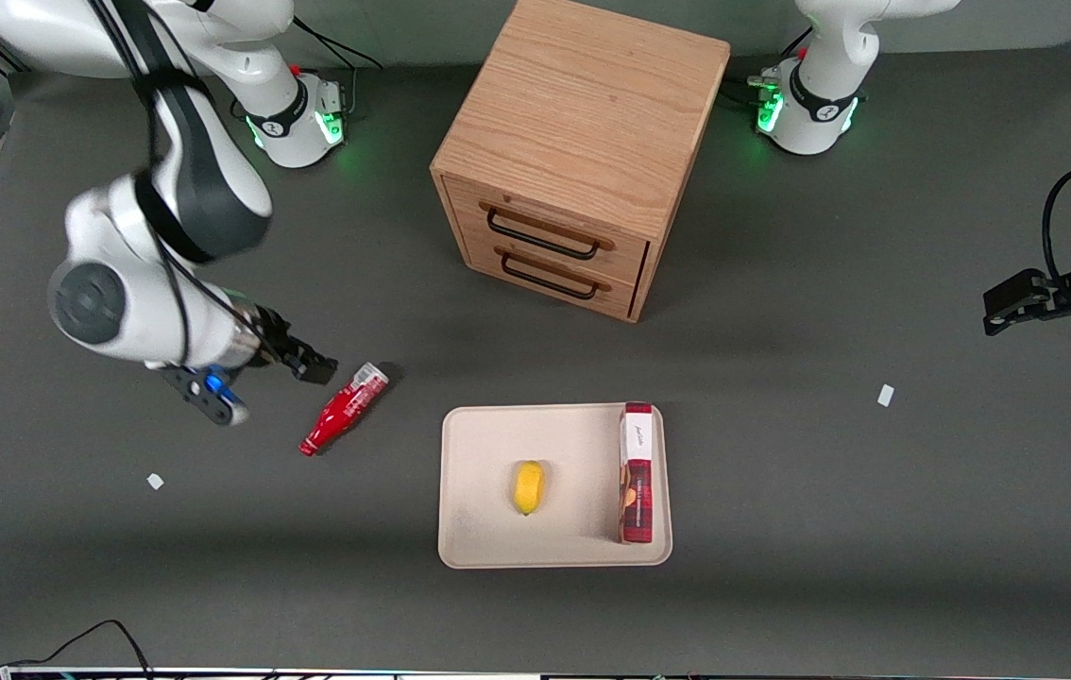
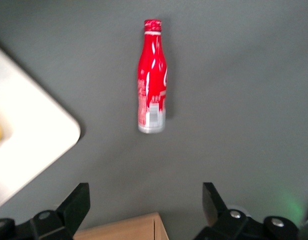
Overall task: Place coke bottle on tray
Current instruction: 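Reach the right gripper down and grasp the red Coca-Cola bottle, then lift the bottle upright with the right gripper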
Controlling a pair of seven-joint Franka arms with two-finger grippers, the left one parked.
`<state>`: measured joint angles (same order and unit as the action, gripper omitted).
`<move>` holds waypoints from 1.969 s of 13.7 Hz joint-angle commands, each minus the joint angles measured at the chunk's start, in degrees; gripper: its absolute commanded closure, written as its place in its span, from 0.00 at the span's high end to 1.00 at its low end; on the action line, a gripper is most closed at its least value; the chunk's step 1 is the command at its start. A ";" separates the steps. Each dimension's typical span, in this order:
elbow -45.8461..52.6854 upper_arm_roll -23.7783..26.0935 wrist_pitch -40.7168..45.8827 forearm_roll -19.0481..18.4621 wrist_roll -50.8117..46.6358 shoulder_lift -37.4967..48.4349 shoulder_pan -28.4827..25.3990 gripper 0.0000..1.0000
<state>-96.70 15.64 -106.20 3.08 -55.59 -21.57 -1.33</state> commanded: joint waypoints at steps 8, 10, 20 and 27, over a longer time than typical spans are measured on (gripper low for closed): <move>-8.85 -0.08 -23.78 -12.14 -7.60 -12.62 -0.26 1.00; -10.25 -0.34 -26.59 -12.22 -7.60 -13.06 -0.26 0.95; -8.60 0.09 -24.17 -15.65 -4.01 -10.00 -0.34 0.00; 6.05 -0.52 0.86 -5.77 17.32 3.72 -0.34 0.00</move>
<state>-96.35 15.67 -112.19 -8.49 -45.02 -21.39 -1.35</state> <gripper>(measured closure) 0.463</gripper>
